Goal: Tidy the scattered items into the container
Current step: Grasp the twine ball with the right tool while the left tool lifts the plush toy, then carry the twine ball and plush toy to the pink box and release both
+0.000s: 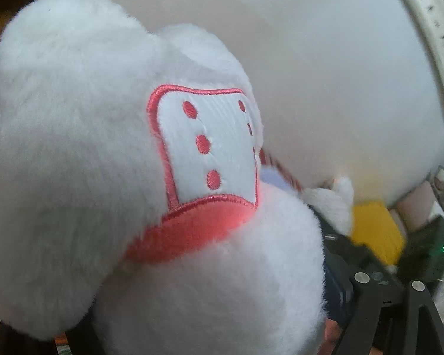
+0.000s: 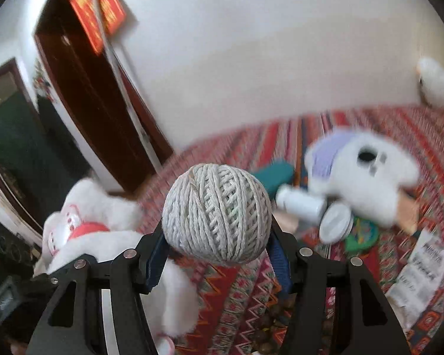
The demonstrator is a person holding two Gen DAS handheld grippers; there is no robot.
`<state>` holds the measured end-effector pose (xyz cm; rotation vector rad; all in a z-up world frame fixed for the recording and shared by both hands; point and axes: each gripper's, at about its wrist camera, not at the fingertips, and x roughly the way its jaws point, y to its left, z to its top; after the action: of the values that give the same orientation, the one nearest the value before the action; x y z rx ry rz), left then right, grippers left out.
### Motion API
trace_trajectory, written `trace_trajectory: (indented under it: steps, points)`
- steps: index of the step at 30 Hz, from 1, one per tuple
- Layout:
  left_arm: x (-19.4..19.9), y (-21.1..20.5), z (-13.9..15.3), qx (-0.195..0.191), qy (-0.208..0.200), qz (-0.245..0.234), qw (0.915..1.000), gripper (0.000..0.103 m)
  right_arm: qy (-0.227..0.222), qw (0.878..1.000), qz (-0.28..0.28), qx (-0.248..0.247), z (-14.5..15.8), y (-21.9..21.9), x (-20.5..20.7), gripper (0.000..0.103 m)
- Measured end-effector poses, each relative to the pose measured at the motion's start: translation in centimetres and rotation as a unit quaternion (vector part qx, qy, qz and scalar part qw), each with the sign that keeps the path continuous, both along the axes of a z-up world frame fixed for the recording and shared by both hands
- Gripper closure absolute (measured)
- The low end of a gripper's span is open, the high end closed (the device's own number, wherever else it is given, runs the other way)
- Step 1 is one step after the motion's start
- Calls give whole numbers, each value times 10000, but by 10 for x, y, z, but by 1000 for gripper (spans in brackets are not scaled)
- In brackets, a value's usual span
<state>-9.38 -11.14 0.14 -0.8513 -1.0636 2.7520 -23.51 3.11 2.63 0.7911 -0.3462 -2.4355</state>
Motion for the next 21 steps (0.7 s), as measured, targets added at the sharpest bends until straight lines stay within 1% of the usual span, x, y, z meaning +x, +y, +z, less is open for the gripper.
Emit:
trace_trajectory:
  steps: [1,2,3,4,5,6,7,8,9,10,11,12,13,14,15,16,17,18,19,20,21]
  points:
    - [17,3,18,-295,268,258,9989,14,267,9996,-10,-37,16,3,13,40]
    - [38,9,39,-734,580,617,9937,14,553,9985,-19,-60,33,5,27,40]
    - [58,15,57,-1202,863,993,9840,14,793,9968,-23,-101,47,9,40,40]
    - [81,25,78,-1783,1211,1454,9656,14,1014,9947,-23,-148,60,12,52,40]
    - [106,40,99,-2459,1607,1976,9352,14,1233,9922,-24,-196,74,16,64,40]
    - [125,53,114,-3046,1917,2421,9010,14,1379,9901,-13,-269,84,21,75,40]
    - [140,64,124,-3550,2160,2803,8653,14,1491,9882,3,-352,93,28,86,40]
    - [153,73,132,-3972,2359,3142,8294,14,1594,9861,25,-462,102,34,95,40]
    - [165,81,138,-4295,2515,3441,7961,14,1689,9840,44,-569,110,39,105,40]
    - [178,86,144,-4478,2636,3656,7722,14,1764,9823,59,-633,117,44,113,40]
    - [189,87,150,-4513,2709,3763,7624,14,1831,9806,56,-691,122,48,121,40]
    - [198,86,155,-4487,2759,3833,7587,13,1899,9789,45,-754,127,54,129,40]
    - [206,90,159,-4508,2819,3949,7492,13,1967,9770,34,-818,132,59,136,40]
    - [213,95,161,-4633,2894,4095,7307,13,2021,9757,1,-841,135,63,143,40]
    - [220,100,162,-4801,2970,4238,7083,13,2069,9747,-42,-847,137,67,149,40]
    - [225,107,164,-4926,3044,4308,6922,13,2117,9736,-85,-853,139,71,155,40]
    - [230,114,166,-4924,3114,4256,6924,13,2159,9724,-160,-868,141,79,160,40]
    - [236,115,170,-4820,3170,4106,7061,13,2197,9712,-250,-887,142,88,166,40]
    - [242,112,175,-4691,3213,3920,7232,13,2236,9699,-339,-906,144,97,172,40]
    - [250,111,178,-4588,3250,3776,7357,13,2274,9684,-429,-925,145,106,178,40]
    - [254,116,179,-4562,3306,3681,7396,13,2312,9669,-519,-944,147,115,184,40]
